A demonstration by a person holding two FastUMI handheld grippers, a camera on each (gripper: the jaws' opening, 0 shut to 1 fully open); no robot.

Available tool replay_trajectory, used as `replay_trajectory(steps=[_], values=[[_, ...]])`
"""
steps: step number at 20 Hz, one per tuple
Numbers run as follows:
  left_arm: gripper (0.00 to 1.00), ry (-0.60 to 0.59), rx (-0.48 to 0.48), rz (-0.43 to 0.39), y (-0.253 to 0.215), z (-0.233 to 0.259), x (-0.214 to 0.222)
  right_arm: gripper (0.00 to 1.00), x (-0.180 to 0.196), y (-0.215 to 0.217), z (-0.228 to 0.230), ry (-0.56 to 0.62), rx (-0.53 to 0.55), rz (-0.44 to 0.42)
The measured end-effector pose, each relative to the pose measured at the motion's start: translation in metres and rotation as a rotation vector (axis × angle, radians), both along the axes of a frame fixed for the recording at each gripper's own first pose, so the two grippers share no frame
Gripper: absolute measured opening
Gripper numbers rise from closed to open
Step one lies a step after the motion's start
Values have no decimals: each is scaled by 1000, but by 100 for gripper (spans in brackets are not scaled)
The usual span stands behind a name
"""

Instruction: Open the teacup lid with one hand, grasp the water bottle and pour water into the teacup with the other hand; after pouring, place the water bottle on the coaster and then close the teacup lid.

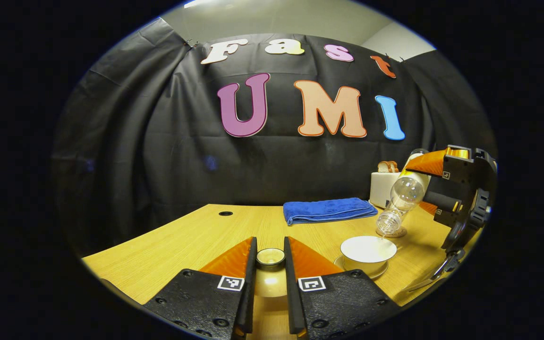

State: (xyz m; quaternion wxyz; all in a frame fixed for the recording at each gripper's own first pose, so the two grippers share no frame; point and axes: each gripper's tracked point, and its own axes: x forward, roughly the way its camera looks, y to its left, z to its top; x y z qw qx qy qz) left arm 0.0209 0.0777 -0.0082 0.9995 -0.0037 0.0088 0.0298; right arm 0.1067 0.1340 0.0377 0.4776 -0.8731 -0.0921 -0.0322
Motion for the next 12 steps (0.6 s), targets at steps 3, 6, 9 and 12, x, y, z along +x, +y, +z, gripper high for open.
replay_trajectory(steps=[3,6,9,12], values=[[27,0,0,0,0,0,0,81,0,-5,-1,40,69,-27],[27,0,0,0,0,0,0,82,8,-17,-2,105,213,-70],[27,0,0,1,0,-1,0,82,12,-26,-6,153,347,-101],[26,0,0,1,0,0,0,82,15,-40,-16,202,485,-142]])
